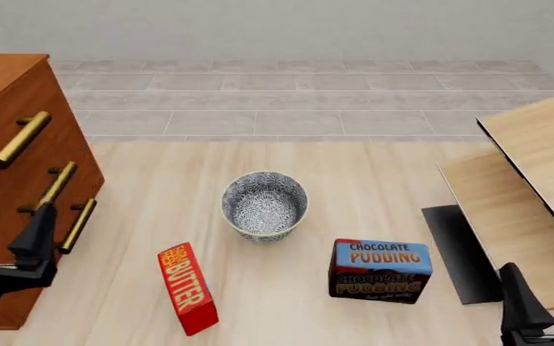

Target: Close the top drawer of the cabinet and put the bowl on top of it.

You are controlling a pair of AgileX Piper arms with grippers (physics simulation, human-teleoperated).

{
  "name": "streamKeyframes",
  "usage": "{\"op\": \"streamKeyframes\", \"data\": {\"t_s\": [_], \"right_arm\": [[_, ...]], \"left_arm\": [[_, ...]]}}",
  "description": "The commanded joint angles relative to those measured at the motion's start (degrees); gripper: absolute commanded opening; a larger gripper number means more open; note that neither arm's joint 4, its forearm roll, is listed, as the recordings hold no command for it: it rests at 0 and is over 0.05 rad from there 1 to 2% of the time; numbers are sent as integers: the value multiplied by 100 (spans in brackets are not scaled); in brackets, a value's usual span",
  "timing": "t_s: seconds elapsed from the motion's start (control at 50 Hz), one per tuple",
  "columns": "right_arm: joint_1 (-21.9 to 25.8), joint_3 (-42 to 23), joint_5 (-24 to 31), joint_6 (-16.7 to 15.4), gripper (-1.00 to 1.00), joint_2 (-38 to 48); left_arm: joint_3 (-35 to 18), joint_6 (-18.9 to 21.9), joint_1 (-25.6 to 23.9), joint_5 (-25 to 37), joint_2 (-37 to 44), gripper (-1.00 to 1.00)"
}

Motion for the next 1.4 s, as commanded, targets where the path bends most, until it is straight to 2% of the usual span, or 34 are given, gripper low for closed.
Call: {"op": "streamKeyframes", "data": {"t_s": [0.02,0.16,0.26,0.46,0.66,0.92,1.14,1.28,1.4], "right_arm": [[-47,-7,-32,63,100,-6],[-56,-26,-12,74,100,-6],[-62,-12,-20,88,100,-6],[-73,-9,-23,99,100,-6],[-74,1,-28,99,100,-6],[-80,-21,-13,100,100,-6],[-76,-10,-29,107,100,-6],[-56,-10,-32,98,100,-6],[-50,-4,-59,120,100,-6]], "left_arm": [[304,7,-231,687,-1035,100],[410,-41,-298,1014,-1431,100],[526,76,-340,1205,-1784,100],[569,69,-440,1439,-2011,100],[510,272,-602,1639,-2197,100],[435,92,-484,1647,-2109,100],[266,174,-533,1748,-2031,100],[182,227,-569,1628,-1672,100],[-48,349,-799,1671,-1334,100]]}}
